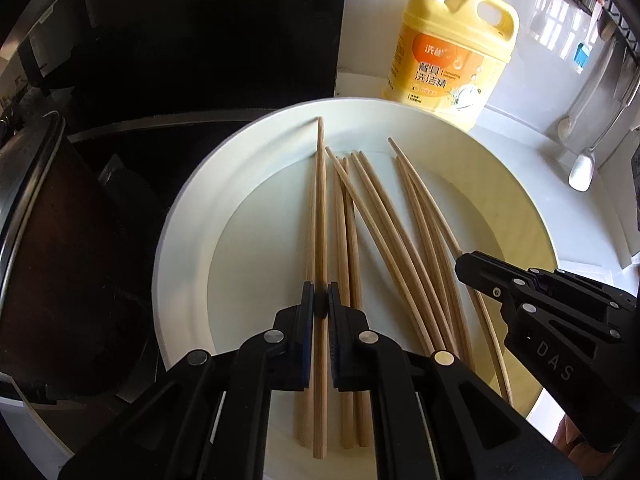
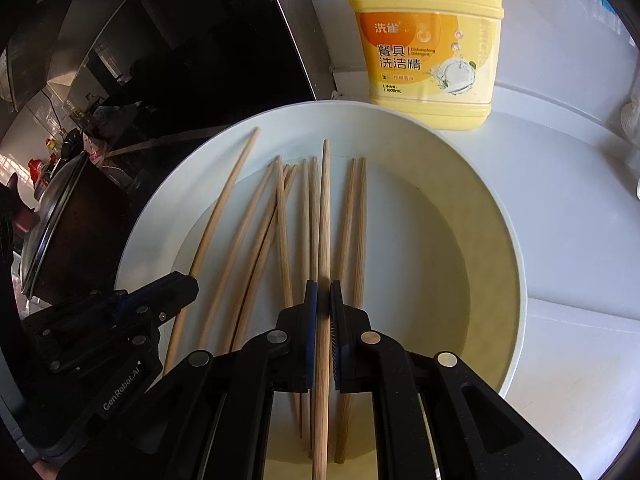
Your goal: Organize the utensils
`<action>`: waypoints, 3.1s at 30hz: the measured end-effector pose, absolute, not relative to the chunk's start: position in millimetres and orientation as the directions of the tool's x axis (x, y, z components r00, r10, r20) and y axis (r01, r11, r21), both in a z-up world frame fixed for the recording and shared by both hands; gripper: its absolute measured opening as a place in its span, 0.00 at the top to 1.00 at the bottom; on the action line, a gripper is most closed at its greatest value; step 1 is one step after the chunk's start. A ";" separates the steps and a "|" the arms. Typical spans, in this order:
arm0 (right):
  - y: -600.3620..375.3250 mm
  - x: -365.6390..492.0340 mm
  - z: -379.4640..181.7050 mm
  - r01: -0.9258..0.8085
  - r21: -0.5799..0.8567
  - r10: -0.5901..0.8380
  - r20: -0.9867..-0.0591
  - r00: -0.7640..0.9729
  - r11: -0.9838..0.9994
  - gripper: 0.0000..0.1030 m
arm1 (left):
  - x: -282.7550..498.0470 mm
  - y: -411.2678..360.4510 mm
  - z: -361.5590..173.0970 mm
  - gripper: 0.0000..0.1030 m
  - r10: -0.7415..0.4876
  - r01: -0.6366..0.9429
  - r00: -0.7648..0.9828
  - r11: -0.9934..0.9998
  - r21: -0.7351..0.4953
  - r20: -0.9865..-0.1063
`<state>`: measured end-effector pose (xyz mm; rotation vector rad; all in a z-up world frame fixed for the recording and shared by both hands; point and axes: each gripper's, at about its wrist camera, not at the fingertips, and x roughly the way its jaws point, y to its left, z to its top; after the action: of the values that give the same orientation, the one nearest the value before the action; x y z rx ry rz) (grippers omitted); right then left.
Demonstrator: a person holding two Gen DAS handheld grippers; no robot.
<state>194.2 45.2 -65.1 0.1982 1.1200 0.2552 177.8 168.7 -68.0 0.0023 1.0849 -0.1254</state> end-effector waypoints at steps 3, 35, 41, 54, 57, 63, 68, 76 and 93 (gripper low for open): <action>43.3 197.1 -67.3 -0.091 0.299 0.310 -0.865 0.394 0.950 0.94 | 180.0 166.4 -75.1 0.92 -0.096 0.105 0.430 0.993 -0.056 -0.898; 17.6 148.4 -16.9 -0.052 0.236 0.234 -0.864 0.446 0.970 0.38 | 143.0 193.1 -19.0 0.06 0.016 -0.064 0.458 0.998 -0.015 -0.889; 18.7 140.1 -7.2 -0.056 0.221 0.221 -0.862 0.457 0.974 0.38 | 135.2 193.5 -10.6 0.06 0.006 -0.068 0.460 0.997 -0.029 -0.888; 19.2 127.6 6.9 -0.064 0.196 0.203 -0.861 0.467 0.979 0.37 | 128.5 190.3 1.0 0.06 -0.011 -0.058 0.455 0.997 -0.042 -0.890; 19.1 125.5 9.0 -0.067 0.188 0.198 -0.861 0.469 0.980 0.37 | 125.0 189.0 3.0 0.06 -0.012 -0.057 0.460 0.997 -0.043 -0.888; 18.9 122.5 10.6 -0.066 0.182 0.191 -0.863 0.468 0.981 0.37 | 121.0 188.3 4.8 0.06 0.004 -0.059 0.461 0.998 -0.026 -0.887; 20.2 120.0 12.7 -0.071 0.177 0.190 -0.862 0.470 0.982 0.37 | 119.9 188.5 5.3 0.06 0.008 -0.056 0.455 0.998 -0.020 -0.890; 22.7 118.3 14.9 -0.072 0.173 0.186 -0.861 0.473 0.982 0.37 | 117.7 189.7 7.1 0.06 0.011 -0.058 0.460 0.998 -0.018 -0.888; 24.6 115.6 15.0 -0.069 0.175 0.187 -0.861 0.474 0.982 0.37 | 117.6 192.4 6.4 0.06 0.011 -0.055 0.458 0.998 -0.016 -0.889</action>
<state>115.6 24.6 15.0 0.1215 1.0663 0.1571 117.6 192.4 6.4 -0.0446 1.0943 0.0406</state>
